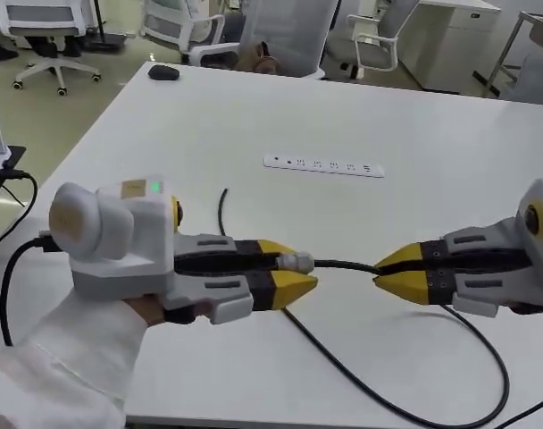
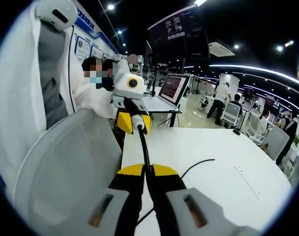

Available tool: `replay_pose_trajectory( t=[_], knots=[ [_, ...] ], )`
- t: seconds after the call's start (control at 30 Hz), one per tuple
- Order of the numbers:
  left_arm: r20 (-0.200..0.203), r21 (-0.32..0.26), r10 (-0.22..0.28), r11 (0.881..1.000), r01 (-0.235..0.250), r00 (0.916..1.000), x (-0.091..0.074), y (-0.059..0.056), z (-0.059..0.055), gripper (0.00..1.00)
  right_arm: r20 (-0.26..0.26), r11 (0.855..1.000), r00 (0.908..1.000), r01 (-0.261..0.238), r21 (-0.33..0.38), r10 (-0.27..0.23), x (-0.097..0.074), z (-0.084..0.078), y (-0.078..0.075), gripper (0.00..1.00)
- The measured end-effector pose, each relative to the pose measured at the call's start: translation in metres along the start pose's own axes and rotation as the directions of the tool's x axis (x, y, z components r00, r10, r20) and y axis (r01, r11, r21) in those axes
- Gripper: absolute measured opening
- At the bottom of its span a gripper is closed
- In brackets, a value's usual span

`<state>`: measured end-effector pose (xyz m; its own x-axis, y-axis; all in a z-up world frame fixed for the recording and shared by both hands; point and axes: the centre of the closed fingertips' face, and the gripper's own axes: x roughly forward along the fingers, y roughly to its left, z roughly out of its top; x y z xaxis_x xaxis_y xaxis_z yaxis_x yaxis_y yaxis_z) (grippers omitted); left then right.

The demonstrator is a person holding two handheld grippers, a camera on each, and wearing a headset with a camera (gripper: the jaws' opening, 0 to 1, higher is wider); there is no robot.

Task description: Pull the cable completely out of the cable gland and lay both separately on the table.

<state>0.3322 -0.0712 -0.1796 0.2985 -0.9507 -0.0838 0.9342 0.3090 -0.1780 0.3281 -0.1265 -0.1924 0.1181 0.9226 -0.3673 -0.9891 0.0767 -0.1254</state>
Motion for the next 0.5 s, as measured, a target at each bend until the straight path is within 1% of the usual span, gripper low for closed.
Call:
replay_pose_trajectory(
  t=[0.17, 0.37, 0.5],
  knots=[
    [-0.010, 0.002, -0.001, 1.000, 0.001, 1.0000, 0.0010, -0.0002, -0.0018, 0.17, 0.001, 1.000, 1.0000, -0.002, 0.007, 0.002, 0.0007, -0.0023, 0.0014, 0.04],
    [-0.006, 0.001, -0.001, 1.000, 0.001, 1.0000, 0.0008, -0.0003, -0.0009, 0.17, 0.002, 1.000, 1.0000, -0.005, 0.014, 0.005, 0.0025, -0.0035, 0.0023, 0.04],
    [-0.007, 0.008, -0.015, 1.000, 0.015, 0.9999, 0.0017, -0.0035, -0.0007, 0.17, 0.001, 1.000, 1.0000, -0.008, 0.027, 0.008, 0.0029, -0.0049, 0.0028, 0.06]
  ],
)
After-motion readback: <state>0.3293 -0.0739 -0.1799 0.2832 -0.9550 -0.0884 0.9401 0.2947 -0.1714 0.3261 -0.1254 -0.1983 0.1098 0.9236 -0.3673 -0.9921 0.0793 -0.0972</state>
